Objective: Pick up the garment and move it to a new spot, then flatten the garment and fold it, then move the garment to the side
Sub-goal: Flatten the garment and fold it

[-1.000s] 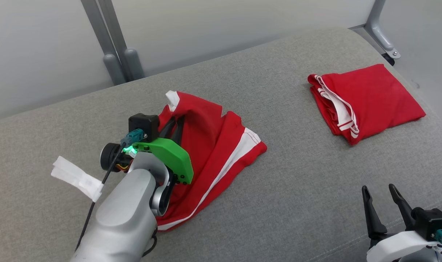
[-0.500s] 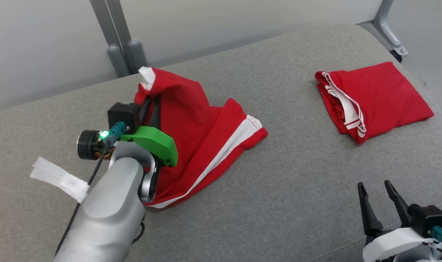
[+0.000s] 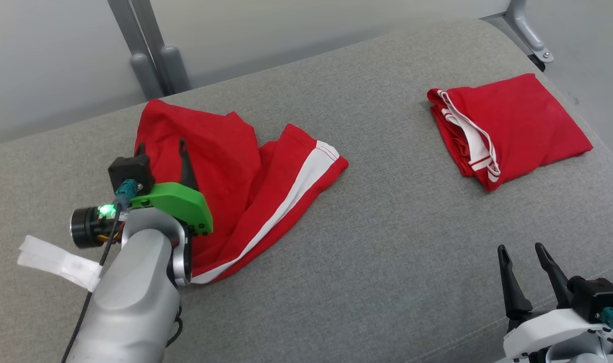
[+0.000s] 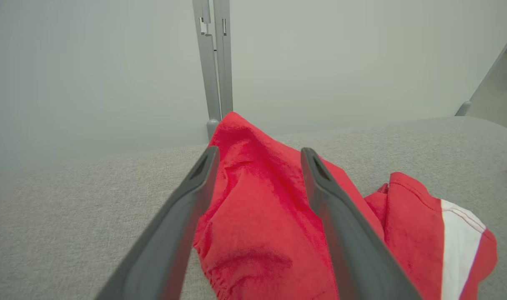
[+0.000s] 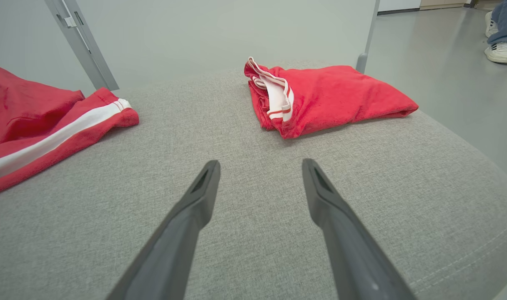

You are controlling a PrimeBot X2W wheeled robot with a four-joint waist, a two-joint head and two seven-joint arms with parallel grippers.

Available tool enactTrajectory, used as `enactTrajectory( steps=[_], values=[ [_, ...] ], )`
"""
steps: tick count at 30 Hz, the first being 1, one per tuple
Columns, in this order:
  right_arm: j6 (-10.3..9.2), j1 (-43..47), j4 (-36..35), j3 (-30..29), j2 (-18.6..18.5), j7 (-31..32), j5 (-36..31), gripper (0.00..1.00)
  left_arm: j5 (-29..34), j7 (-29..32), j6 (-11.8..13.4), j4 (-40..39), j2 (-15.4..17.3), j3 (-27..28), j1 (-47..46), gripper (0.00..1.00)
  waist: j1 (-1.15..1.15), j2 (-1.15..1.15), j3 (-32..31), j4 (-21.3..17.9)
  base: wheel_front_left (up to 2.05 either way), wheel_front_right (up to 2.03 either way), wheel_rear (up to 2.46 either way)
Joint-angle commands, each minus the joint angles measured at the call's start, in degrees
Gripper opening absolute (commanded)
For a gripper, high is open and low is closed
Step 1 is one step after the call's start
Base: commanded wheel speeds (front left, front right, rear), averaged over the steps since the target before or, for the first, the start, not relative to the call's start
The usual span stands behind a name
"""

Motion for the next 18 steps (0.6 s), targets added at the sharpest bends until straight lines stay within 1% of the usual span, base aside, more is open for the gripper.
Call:
enactTrajectory(
  steps=[1,3,7,9,11,18],
  values=[
    [-0.06,0.3,-0.4,-0.5,0.2,-0.1,0.5,1.0,1.7,0.0,-0.3,-2.5,-0.1,-0.9,0.4,1.0,0.0,0.0,0.7,0.3,0.0,0.0,0.0],
    [-0.06,0.4,-0.4,-0.7,0.4,-0.1,0.5,1.0,3.1,0.4,-2.4,-3.9,-1.6,-4.0,1.5,1.0,0.0,0.0,1.4,0.5,0.0,0.0,0.0],
    [-0.06,-1.4,-0.5,0.0,0.8,-0.1,0.6,1.0,4.1,3.1,-5.7,-5.3,-2.8,-10.0,0.0,1.0,0.0,0.0,3.2,0.2,0.0,0.0,0.0],
    [-0.06,-2.4,-0.5,0.8,1.1,-0.1,0.7,1.0,4.6,4.8,-6.6,-5.0,-3.4,-13.0,-1.2,1.0,0.0,0.0,4.2,-0.5,0.0,0.0,0.0],
    [-0.06,-3.4,-0.4,1.8,1.3,-0.1,0.9,1.0,4.7,5.9,-6.9,-4.4,-3.6,-15.3,-2.5,1.0,0.0,0.0,5.3,-1.3,0.0,0.0,0.0],
    [-0.06,-6.0,-0.1,3.7,1.8,-0.1,1.8,1.0,-0.5,10.0,-7.4,-1.4,-3.6,-22.3,-5.8,1.0,0.0,0.0,8.2,-3.9,0.0,0.0,0.0]
  ],
)
